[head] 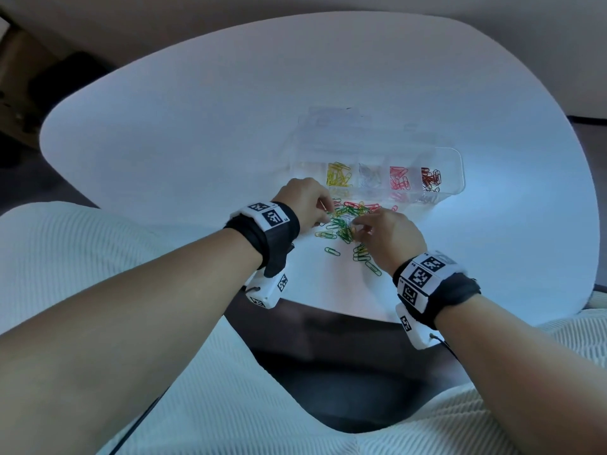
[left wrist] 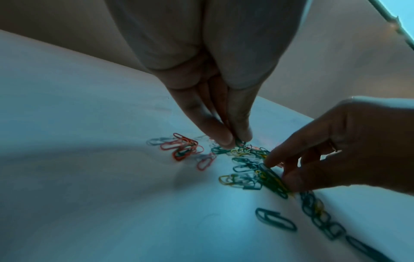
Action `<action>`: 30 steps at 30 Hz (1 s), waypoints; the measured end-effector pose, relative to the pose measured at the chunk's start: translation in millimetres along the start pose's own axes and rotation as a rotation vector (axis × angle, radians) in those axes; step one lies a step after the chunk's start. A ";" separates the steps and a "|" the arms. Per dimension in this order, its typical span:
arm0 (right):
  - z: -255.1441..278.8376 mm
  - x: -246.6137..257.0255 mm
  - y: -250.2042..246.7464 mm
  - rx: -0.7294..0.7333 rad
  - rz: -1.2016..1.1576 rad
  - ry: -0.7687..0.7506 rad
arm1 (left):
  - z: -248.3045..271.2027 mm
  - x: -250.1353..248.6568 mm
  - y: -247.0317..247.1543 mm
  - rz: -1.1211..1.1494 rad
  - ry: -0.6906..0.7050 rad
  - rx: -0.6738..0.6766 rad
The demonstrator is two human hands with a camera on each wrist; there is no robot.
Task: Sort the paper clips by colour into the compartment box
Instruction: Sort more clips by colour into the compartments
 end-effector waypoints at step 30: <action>-3.1 -12.8 -8.2 -0.059 -0.002 0.051 | 7.3 -2.6 19.7 -0.338 0.109 0.066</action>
Point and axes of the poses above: each hand's wrist, its own z-axis away from the middle knuckle, its own y-axis out of the palm, x = y × z, the point moved 2 cm from there along -z, towards the middle knuckle, and after that the axes turned 15 degrees about -z, right-handed, at the moved point
